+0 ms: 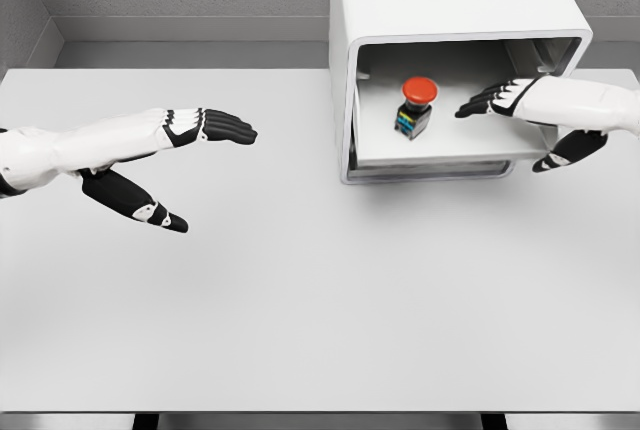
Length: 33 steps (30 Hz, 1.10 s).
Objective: Slide open multi-storey tabletop storage cabinets and put open load switch and slide close multi-storey tabletop storage cabinets
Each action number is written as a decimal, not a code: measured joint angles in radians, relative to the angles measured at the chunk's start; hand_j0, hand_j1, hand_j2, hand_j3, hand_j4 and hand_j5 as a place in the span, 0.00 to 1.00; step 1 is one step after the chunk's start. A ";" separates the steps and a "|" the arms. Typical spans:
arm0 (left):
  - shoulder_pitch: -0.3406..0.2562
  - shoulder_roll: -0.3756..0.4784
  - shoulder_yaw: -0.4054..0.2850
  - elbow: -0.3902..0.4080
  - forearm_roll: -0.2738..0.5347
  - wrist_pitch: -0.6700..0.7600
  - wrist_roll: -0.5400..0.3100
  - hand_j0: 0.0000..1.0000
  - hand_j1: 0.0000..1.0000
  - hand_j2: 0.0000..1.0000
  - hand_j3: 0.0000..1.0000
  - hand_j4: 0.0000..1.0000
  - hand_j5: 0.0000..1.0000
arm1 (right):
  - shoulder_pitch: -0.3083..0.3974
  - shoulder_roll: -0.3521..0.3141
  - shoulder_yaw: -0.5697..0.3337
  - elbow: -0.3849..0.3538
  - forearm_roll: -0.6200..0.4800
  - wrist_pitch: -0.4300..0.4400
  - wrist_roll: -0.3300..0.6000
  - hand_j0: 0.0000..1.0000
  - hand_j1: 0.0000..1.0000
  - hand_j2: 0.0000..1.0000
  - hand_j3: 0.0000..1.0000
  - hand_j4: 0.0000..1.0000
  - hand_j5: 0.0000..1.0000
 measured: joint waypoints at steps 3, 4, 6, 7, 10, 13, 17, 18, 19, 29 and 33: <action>-0.002 0.000 0.000 0.001 0.000 0.000 0.000 1.00 1.00 1.00 1.00 1.00 1.00 | -0.011 0.012 0.000 0.012 0.004 0.000 0.002 1.00 1.00 1.00 1.00 1.00 1.00; -0.002 0.000 0.000 0.001 0.000 0.000 0.000 1.00 1.00 1.00 1.00 1.00 1.00 | -0.012 0.014 0.000 0.014 0.004 0.000 0.002 1.00 1.00 1.00 1.00 1.00 1.00; 0.000 0.000 0.000 0.001 0.000 0.000 0.000 1.00 1.00 1.00 1.00 1.00 1.00 | -0.021 0.024 0.000 0.023 0.006 0.000 0.003 1.00 1.00 1.00 1.00 1.00 1.00; 0.000 0.001 0.000 0.002 0.000 0.000 0.000 1.00 1.00 1.00 1.00 1.00 1.00 | -0.021 0.029 0.000 0.028 0.007 0.000 0.004 1.00 1.00 1.00 1.00 1.00 1.00; 0.000 0.001 0.000 0.002 0.000 0.000 0.000 1.00 1.00 1.00 1.00 1.00 1.00 | -0.025 0.044 0.000 0.046 0.008 0.000 0.005 1.00 1.00 1.00 1.00 1.00 1.00; 0.000 0.002 0.000 0.002 -0.001 0.000 0.000 1.00 1.00 1.00 1.00 1.00 1.00 | -0.029 0.055 0.001 0.059 0.009 0.000 0.006 1.00 1.00 1.00 1.00 1.00 1.00; 0.000 0.002 0.000 0.003 -0.001 0.000 0.000 1.00 1.00 1.00 1.00 1.00 1.00 | -0.023 0.055 0.001 0.052 0.018 0.000 0.006 1.00 1.00 1.00 1.00 1.00 1.00; 0.000 0.001 0.000 0.003 -0.001 0.000 0.000 1.00 1.00 1.00 1.00 1.00 1.00 | -0.023 0.053 0.001 0.047 0.019 0.000 0.006 1.00 1.00 1.00 1.00 1.00 1.00; 0.000 0.001 0.000 0.003 -0.001 0.000 0.000 1.00 1.00 1.00 1.00 1.00 1.00 | -0.023 0.051 0.002 0.041 0.020 0.000 0.006 1.00 1.00 1.00 1.00 1.00 1.00; 0.000 0.000 0.000 0.003 -0.001 0.000 0.000 1.00 1.00 1.00 1.00 1.00 1.00 | -0.005 -0.058 0.001 -0.149 0.017 0.000 -0.001 1.00 1.00 1.00 1.00 1.00 1.00; 0.002 0.001 0.000 0.003 -0.001 0.000 0.000 1.00 1.00 1.00 1.00 1.00 1.00 | 0.022 -0.084 0.004 -0.180 0.017 0.000 0.002 1.00 1.00 1.00 1.00 1.00 1.00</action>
